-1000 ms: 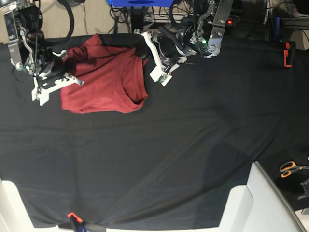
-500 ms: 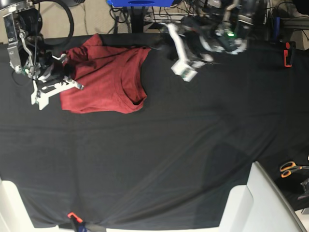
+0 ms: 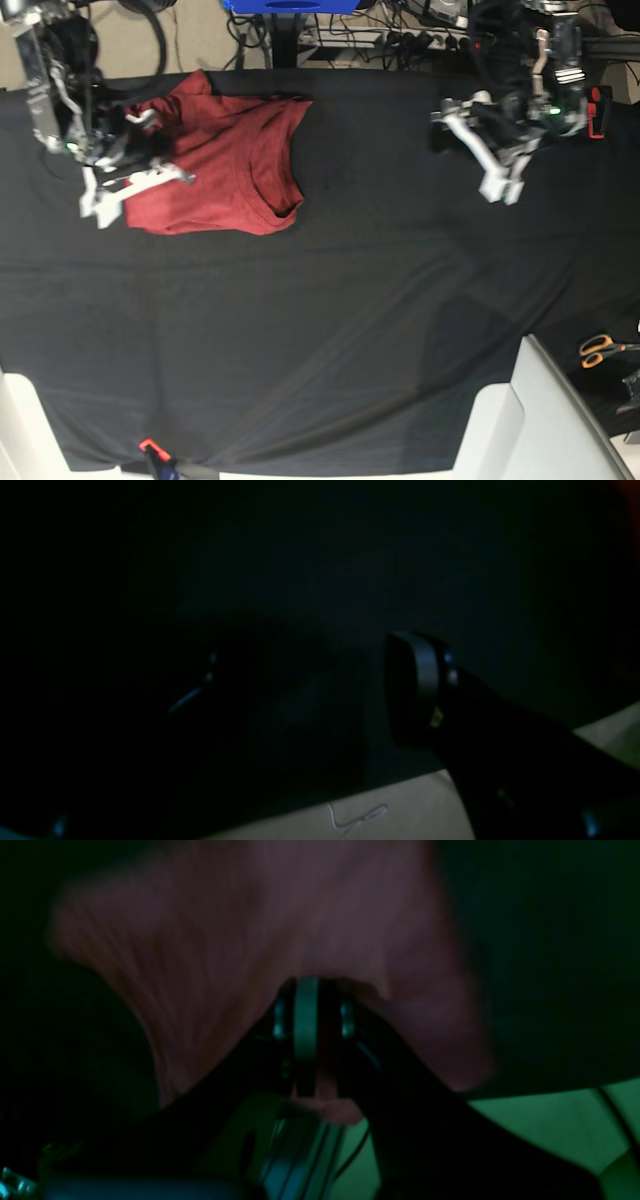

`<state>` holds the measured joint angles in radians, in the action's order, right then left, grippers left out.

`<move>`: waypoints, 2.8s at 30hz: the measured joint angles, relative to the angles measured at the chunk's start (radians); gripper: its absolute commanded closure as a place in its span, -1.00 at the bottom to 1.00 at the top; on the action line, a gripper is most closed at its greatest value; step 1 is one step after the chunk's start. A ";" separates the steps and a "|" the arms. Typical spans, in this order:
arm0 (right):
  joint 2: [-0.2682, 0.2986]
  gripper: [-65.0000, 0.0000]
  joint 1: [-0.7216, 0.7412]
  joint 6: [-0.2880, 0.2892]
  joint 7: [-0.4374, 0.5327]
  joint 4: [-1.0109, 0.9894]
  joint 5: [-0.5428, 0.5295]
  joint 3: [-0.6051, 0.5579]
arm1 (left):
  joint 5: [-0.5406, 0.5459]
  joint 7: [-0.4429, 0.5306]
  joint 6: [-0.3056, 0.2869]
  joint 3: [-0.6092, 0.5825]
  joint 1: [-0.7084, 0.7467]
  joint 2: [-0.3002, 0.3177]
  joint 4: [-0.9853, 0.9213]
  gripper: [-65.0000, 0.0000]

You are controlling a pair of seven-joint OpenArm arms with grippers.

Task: Fold the T-shirt properly
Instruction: 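Release the shirt and raise the left gripper away, then lower the left gripper onto the shirt and drag it toward the table middle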

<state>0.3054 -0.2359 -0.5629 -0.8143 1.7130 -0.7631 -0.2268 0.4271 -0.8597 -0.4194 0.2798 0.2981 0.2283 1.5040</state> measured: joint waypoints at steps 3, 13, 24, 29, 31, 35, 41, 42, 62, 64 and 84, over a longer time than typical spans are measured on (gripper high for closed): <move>-0.001 0.85 0.009 0.003 0.022 -0.063 0.001 0.001 | 0.002 0.002 0.000 0.061 -0.002 0.002 -0.005 -0.21; 0.005 0.85 -0.094 0.008 0.112 -0.067 0.003 0.006 | 0.008 0.005 -0.157 0.143 -0.001 -0.004 -0.006 -0.20; -0.023 0.85 -0.100 -0.015 -0.002 0.145 0.010 0.004 | 0.001 0.003 -0.151 0.013 -0.009 -0.016 -0.006 -0.21; -0.026 0.85 -0.068 -0.006 -0.001 0.211 0.005 0.006 | 0.110 -0.005 -0.157 -0.113 -0.011 -0.066 -0.008 -0.23; -0.026 0.85 -0.068 -0.006 -0.002 0.210 0.005 0.006 | 0.259 -0.002 -0.157 -0.142 -0.022 -0.058 -0.019 -0.31; -0.024 0.85 -0.072 -0.007 -0.002 0.204 0.006 0.006 | 0.533 0.011 -0.201 -0.199 -0.046 0.011 -0.087 -0.94; 0.003 0.85 -0.074 -0.009 -0.001 0.204 0.012 0.006 | 0.566 0.006 -0.266 -0.302 -0.106 0.005 -0.173 -1.00; 0.005 0.85 -0.074 -0.013 -0.002 0.204 0.012 0.007 | 0.560 0.010 -0.267 -0.310 -0.118 -0.016 -0.196 -1.00; 0.014 0.85 -0.158 0.081 -0.009 0.206 -0.002 0.355 | 0.427 0.057 -0.304 -0.524 -0.310 -0.174 -0.515 -1.00; 0.013 0.85 -0.164 0.082 -0.009 0.206 -0.001 0.369 | 0.439 0.034 -0.313 -0.526 -0.328 -0.173 -0.537 -1.00; 0.010 0.85 -0.186 0.085 -0.005 0.206 -0.003 0.369 | 0.423 0.043 -0.315 -0.707 -0.487 -0.211 -0.666 -1.00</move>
<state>0.3157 -0.4217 -0.4778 -0.8196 1.9186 -0.7658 0.1425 0.8497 -0.8165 -0.7341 -0.4271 -0.1886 0.0174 0.8375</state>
